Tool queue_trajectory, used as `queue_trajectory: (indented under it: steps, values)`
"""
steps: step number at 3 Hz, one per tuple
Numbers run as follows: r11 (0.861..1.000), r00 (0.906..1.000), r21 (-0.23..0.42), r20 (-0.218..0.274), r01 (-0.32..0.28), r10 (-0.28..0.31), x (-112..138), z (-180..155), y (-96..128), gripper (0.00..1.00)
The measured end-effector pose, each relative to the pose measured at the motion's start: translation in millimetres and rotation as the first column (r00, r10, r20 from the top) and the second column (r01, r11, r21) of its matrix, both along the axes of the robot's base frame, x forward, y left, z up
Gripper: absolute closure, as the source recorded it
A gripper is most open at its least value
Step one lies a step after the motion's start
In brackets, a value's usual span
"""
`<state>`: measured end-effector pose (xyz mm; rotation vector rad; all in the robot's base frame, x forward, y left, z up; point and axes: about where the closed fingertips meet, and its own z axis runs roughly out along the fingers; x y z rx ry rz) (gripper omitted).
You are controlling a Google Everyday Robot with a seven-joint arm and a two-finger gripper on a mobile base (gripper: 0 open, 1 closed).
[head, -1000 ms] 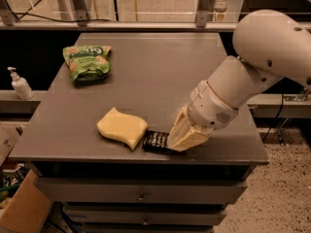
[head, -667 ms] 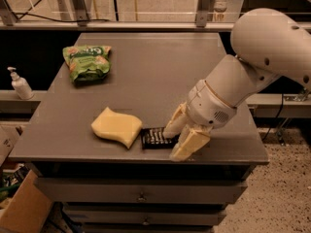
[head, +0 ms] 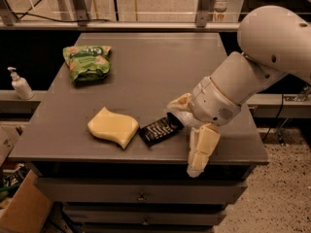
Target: Move rxbar chocolate near sponge
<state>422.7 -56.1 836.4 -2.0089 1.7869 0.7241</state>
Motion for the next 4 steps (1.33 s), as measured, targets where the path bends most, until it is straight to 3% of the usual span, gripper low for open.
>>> queue_trajectory:
  steps: [2, 4]
  values:
    - [0.994, 0.9942, 0.048, 0.031, 0.101, -0.103, 19, 22, -54, 0.00]
    - [0.967, 0.9777, 0.155, 0.033, 0.200, -0.208, 52, 39, -129, 0.00]
